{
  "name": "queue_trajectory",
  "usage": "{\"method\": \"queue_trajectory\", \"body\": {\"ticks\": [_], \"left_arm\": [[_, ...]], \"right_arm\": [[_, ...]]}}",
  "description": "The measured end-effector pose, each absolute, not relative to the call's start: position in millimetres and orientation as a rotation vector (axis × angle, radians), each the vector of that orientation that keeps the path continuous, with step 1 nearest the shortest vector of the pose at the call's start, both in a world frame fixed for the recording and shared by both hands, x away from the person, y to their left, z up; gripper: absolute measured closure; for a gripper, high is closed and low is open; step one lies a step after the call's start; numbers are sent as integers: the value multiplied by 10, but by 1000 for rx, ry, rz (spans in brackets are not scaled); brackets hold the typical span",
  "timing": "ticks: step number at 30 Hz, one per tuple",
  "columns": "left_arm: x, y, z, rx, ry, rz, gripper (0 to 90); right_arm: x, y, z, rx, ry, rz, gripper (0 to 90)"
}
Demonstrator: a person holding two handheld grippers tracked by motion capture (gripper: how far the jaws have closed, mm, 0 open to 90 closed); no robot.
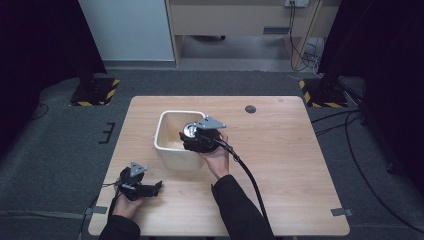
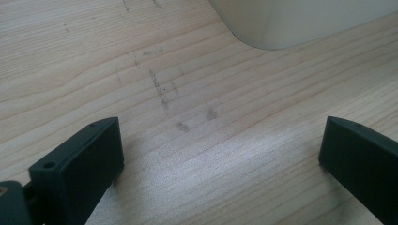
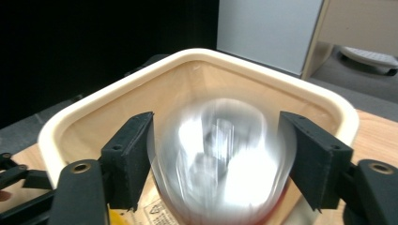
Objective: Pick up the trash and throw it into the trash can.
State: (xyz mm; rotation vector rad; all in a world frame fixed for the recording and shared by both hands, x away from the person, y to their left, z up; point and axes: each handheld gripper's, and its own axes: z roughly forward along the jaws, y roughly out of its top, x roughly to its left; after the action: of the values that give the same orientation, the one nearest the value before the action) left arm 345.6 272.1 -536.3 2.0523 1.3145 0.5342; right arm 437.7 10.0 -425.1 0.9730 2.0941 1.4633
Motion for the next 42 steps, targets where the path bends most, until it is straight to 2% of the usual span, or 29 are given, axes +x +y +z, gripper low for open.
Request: {"method": "queue_trajectory", "body": {"ticks": [13,25,37,42], "left_arm": [[3456,2721,-5362,2053,1315,534,0],[3456,2721,-5362,2052,1315,534,0],[3456,2721,-5362,2052,1315,534,0],[3456,2721,-5363,2053,1314,534,0]], "right_arm": [[4274,-73,-4021,961,2020,1564,221],[4080,-553,-3643,937,1917,1657,135],[3927,-821,-3643,960,1918,1632,60],[3826,-1019,-3798,1014,1927,1603,44]]}}
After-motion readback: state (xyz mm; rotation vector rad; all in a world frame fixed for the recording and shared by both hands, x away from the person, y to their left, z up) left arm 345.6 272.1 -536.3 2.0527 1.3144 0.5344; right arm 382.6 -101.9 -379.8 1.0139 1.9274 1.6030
